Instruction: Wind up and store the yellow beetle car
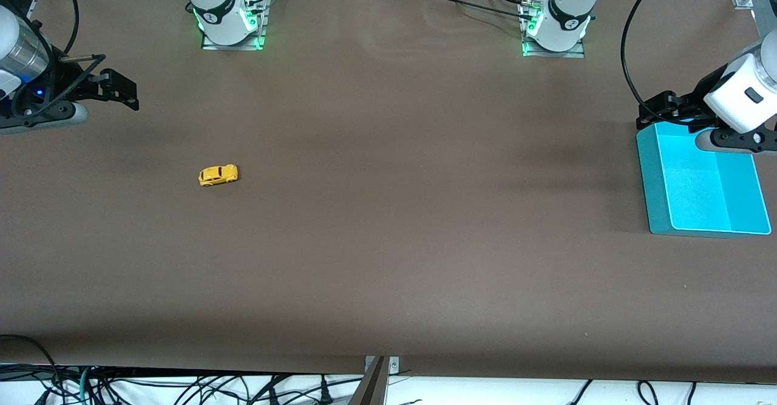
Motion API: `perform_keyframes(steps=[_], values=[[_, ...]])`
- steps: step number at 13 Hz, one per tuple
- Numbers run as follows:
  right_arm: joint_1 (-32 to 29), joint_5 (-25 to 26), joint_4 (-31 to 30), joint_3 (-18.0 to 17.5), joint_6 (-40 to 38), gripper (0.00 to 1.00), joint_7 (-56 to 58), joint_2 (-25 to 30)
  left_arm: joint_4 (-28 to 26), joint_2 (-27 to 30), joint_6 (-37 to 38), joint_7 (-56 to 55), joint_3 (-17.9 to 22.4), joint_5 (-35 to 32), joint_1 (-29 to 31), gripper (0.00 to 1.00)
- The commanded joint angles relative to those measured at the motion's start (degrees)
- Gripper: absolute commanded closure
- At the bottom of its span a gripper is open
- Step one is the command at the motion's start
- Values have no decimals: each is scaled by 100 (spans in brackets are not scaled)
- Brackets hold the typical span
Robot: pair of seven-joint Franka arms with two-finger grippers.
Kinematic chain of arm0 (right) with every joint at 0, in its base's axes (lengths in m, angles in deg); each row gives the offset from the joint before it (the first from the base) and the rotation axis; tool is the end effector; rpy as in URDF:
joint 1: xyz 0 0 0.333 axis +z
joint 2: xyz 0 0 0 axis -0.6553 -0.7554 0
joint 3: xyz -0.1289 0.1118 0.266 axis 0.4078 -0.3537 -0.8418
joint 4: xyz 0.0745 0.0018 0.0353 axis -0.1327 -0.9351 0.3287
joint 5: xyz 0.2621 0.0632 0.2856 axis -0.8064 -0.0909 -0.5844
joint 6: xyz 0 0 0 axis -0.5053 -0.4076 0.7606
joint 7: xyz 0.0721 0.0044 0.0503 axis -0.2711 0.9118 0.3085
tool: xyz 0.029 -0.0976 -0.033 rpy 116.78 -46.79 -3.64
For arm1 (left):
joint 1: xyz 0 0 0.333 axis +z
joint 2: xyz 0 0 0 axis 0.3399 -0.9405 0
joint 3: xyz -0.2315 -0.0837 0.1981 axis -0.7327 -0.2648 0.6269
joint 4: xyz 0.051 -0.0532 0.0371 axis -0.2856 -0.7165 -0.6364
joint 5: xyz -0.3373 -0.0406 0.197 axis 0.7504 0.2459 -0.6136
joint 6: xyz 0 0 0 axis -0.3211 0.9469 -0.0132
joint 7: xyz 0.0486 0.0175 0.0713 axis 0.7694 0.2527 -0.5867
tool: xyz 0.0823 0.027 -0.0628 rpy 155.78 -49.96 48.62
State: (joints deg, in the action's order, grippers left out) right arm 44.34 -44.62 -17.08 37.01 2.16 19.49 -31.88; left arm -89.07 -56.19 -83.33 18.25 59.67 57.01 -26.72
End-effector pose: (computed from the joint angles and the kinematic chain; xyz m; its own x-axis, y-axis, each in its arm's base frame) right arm 0.5442 0.0349 0.5837 0.9794 0.1778 -0.0961 0.1794 -0.9837 0.0087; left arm 0.5702 -0.0263 0.5899 0.9915 -0.0395 -0.1241 -0.0356 -0.9988 0.0339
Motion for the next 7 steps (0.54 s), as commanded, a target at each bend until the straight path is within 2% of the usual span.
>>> perform_keyframes(steps=[1, 7], values=[[3, -39, -24, -21, -83, 0, 57, 52, 144, -61, 44, -8, -15, -32, 17, 0], [-5, -39, -51, -56, -83, 0, 197, 61, 144, -61, 44, -8, -15, -32, 17, 0]])
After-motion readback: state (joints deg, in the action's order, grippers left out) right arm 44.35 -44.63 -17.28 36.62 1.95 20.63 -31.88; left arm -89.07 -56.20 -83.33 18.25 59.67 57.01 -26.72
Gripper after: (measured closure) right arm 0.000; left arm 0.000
